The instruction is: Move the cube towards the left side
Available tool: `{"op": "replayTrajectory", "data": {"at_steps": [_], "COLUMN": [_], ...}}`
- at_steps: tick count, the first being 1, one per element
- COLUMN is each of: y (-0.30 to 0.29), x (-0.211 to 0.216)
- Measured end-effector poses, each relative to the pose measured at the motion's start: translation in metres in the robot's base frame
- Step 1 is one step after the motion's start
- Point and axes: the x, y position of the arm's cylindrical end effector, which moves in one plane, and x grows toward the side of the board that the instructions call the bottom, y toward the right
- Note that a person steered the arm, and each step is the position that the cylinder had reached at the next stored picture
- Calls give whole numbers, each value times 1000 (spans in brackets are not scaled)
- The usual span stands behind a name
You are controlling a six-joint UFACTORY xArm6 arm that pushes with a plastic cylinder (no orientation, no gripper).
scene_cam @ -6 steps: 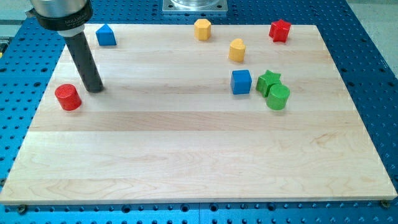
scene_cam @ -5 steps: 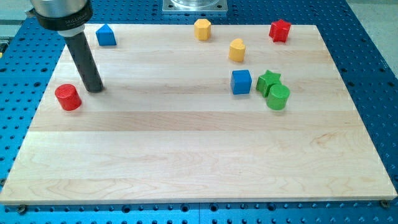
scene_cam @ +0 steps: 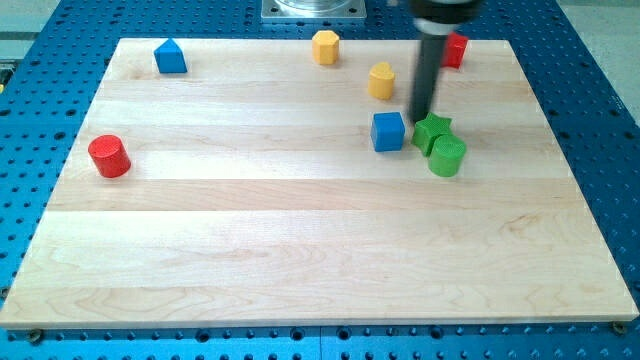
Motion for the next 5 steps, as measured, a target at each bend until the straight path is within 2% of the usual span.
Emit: {"op": "replayTrajectory", "data": {"at_steps": [1,2,3,4,5], "y": [10,-44,-125,-117,-133], "x": [22,31,44,97,99]}}
